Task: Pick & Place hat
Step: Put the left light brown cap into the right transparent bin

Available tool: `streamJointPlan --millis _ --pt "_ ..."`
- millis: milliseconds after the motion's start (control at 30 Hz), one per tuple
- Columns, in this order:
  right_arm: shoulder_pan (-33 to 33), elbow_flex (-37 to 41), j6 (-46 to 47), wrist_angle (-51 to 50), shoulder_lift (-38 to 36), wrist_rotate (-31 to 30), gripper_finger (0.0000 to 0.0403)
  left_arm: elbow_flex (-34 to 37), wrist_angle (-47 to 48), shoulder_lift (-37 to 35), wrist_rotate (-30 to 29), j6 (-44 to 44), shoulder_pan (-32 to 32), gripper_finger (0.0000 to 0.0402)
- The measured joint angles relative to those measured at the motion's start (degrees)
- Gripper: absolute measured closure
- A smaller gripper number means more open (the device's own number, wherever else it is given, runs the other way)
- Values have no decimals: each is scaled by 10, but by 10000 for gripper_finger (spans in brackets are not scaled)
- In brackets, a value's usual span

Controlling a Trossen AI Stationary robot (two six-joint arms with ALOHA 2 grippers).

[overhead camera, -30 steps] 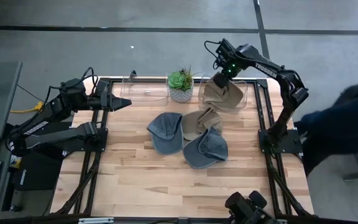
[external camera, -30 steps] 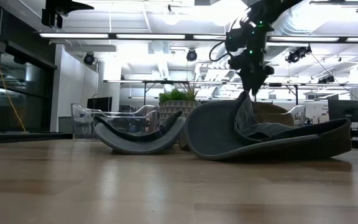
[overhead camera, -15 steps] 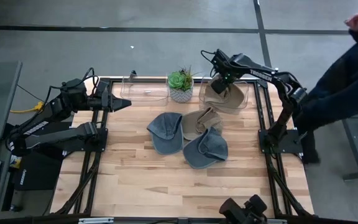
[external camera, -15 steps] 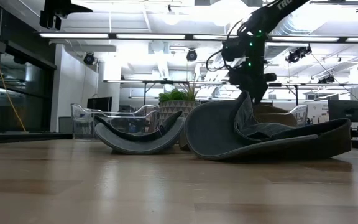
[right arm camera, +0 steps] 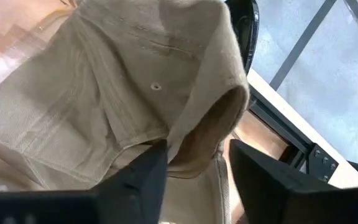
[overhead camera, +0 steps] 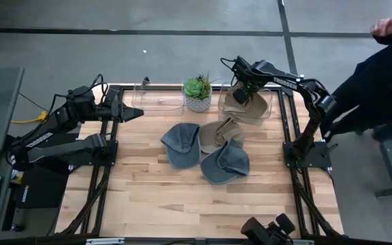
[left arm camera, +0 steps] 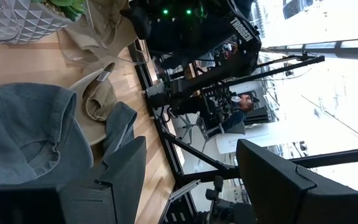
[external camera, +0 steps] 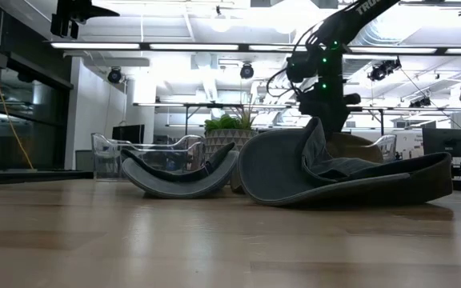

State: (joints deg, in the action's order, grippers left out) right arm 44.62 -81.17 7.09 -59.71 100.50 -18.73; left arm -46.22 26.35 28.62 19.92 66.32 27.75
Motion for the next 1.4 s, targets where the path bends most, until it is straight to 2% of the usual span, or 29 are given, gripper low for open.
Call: streamJointPlan --millis 267,333,467,600,867,1067,1400 --pt "0 0 -7 -14 0 -5 372 0 9 0 -1 2 0 170" --pt "0 0 -14 -19 0 -4 390 0 9 0 -1 3 0 170" --pt "0 0 -16 -24 0 -9 380 0 9 0 -1 4 0 170" --pt "0 0 -26 -30 -9 -2 394 0 9 0 -1 5 0 170" --pt "0 -1 -29 -31 -58 -1 395 0 8 0 -1 5 0 170" --pt "0 -1 -33 -56 -104 46 395 0 8 0 0 5 0 170" --pt "0 -1 -36 -64 -187 83 395 0 8 0 0 4 0 170"
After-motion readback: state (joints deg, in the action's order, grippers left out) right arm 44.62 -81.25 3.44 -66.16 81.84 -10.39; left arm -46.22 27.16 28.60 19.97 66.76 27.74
